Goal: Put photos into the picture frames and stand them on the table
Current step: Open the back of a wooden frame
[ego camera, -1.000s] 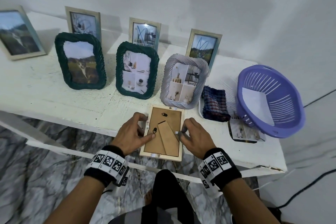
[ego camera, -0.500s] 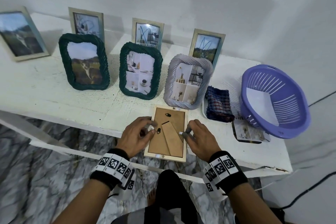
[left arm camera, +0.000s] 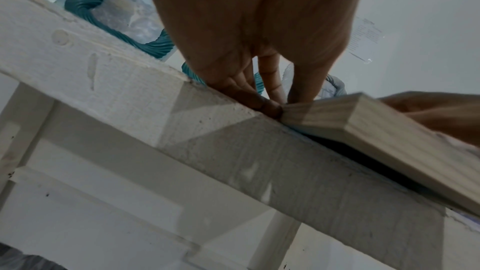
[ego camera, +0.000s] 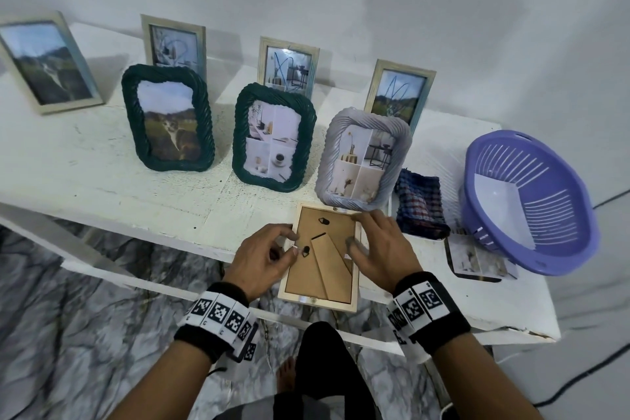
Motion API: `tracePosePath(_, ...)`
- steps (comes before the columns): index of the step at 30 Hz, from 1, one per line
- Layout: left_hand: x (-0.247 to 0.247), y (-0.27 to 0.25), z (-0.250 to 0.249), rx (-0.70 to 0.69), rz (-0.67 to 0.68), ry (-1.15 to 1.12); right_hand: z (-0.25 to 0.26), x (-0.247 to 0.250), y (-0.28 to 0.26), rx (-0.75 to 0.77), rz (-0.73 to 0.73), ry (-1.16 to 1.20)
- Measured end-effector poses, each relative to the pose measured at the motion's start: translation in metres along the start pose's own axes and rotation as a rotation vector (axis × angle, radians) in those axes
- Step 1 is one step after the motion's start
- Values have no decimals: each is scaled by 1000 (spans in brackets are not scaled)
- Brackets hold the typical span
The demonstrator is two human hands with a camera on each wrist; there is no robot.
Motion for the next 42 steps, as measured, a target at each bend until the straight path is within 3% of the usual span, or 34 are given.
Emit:
tracePosePath(7,-2,-3,2,-68,-61,-17,16,-13,26,-7,106,-98)
tracePosePath(21,-1,-3,2,-95,-69,-28,10,-16,22,-70,140,34)
tracePosePath(30,3,-3,2,-112,-31,-100,13,-16,22,-104,84,66)
tracePosePath(42,5,-3,5,-104,37,-84,15,-16,39,-140,167,66)
Point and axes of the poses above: each hand's wrist, its own y-axis towards the middle knuckle, its own x-axis out of the back of the hand, z = x × y, the point moved 4 cm from there along y, towards the middle knuckle, and after that the axes turned 14 degrees about -y, right-handed, at the moved point
